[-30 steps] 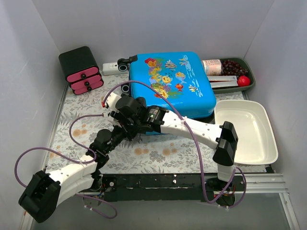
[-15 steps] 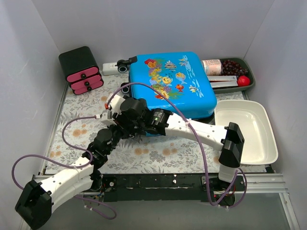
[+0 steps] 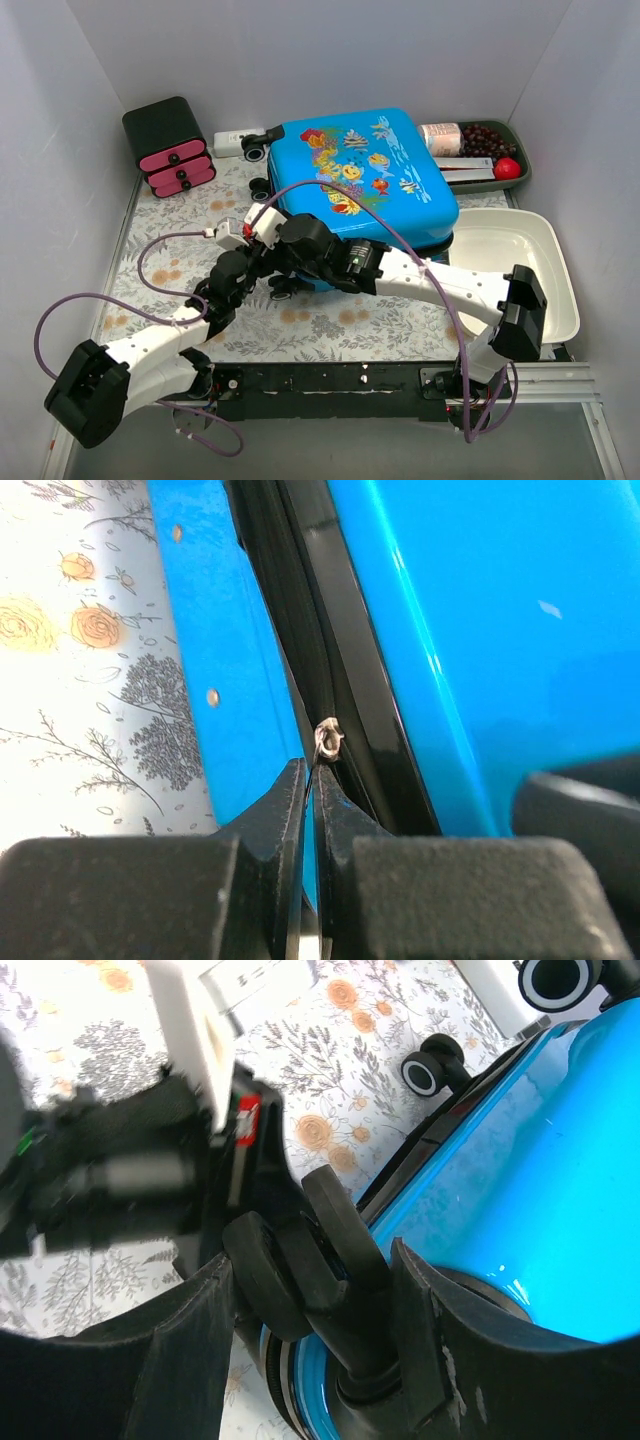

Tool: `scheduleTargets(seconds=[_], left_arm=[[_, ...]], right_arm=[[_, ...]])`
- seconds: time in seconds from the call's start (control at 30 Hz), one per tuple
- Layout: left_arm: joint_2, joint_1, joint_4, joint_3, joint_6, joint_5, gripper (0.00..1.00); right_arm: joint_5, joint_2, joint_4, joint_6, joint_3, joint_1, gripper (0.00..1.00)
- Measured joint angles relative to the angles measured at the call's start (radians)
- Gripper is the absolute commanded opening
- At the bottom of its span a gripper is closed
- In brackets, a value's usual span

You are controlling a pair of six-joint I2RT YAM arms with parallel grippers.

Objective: Open, take out, and arrange the luggage

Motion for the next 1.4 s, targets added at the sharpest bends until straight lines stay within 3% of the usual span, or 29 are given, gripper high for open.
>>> scheduleTargets(seconds=[0.23,0.43,0.6,0.63,0.67,0.7,0.73,0.77,0.97,1.03,1.2,1.4], left_arm=[[0.020,0.160,0.048,0.000,-0.012,0.162,0.00],[0.056,0.304,0.117,-0.004,0.029,0.072,0.00],[0.146,0.326,0.160,0.017,0.078,0.075,0.00],[0.149,0.329,0.163,0.019,0.090,0.079,0.00],[0.146,0.332,0.164,0.021,0.098,0.089,0.05],[0.139,0.335,0.162,0.023,0.102,0.095,0.46],[0.126,0.336,0.154,0.026,0.103,0.099,0.83],[0.110,0.336,0.133,0.030,0.106,0.100,0.98],[-0.074,0.343,-0.066,0.099,0.056,0.103,0.98],[-0.085,0.343,-0.131,0.178,0.056,0.146,0.98],[0.021,0.344,-0.221,0.383,0.119,0.397,0.98],[0.116,0.338,-0.309,0.379,0.194,0.637,0.98]], right_arm=[[-0.045,-0.122,0.034,0.138,-0.118,0.004,0.01],[0.049,-0.267,0.008,0.344,-0.150,-0.048,0.01],[-0.008,-0.311,0.012,0.327,-0.221,-0.045,0.01],[-0.052,-0.307,0.008,0.288,-0.228,-0.046,0.15],[-0.096,-0.301,0.003,0.246,-0.229,-0.045,0.25],[-0.137,-0.295,0.003,0.200,-0.227,-0.043,0.33],[-0.172,-0.288,-0.006,0.154,-0.220,-0.041,0.54],[-0.198,-0.278,-0.021,0.113,-0.206,-0.037,0.61],[-0.232,-0.174,-0.067,-0.039,-0.076,-0.020,0.73],[-0.207,-0.160,-0.067,-0.028,-0.074,-0.018,0.83],[-0.054,-0.186,-0.066,0.163,-0.135,-0.018,0.91],[0.101,-0.390,-0.137,0.417,-0.279,-0.030,0.92]])
